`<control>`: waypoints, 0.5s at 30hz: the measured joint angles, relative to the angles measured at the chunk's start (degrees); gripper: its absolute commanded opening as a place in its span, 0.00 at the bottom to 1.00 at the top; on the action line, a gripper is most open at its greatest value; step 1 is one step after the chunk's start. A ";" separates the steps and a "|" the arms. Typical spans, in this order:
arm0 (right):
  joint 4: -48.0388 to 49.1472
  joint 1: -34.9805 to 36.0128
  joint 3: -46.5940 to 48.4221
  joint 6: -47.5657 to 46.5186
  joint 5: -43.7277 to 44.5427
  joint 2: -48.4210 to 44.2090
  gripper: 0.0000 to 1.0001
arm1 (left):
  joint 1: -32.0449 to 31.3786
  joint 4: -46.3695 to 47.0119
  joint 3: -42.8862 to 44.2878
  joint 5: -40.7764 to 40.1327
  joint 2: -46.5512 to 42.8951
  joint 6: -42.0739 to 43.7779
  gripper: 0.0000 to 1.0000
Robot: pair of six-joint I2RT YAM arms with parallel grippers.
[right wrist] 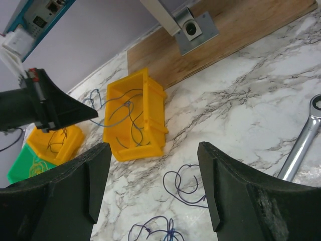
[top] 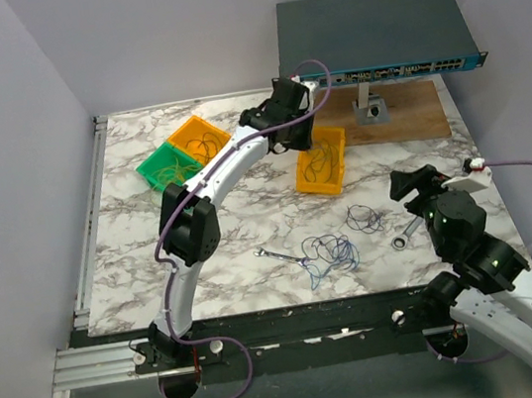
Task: Untangle the cables
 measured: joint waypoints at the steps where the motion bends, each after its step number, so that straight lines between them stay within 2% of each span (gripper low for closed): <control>1: 0.02 0.00 0.00 0.00 0.24 -0.15 0.77 | -0.09 -0.04 0.48 -0.31 1.25 -0.13 0.00; 12: 0.02 0.00 0.00 0.00 1.64 -1.14 0.76 | -3.37 -5.16 9.55 -11.76 8.72 -4.26 0.00; 15: 0.00 0.00 0.00 0.02 1.64 -1.11 0.76 | -3.96 -5.66 11.21 -12.74 10.38 -2.25 0.00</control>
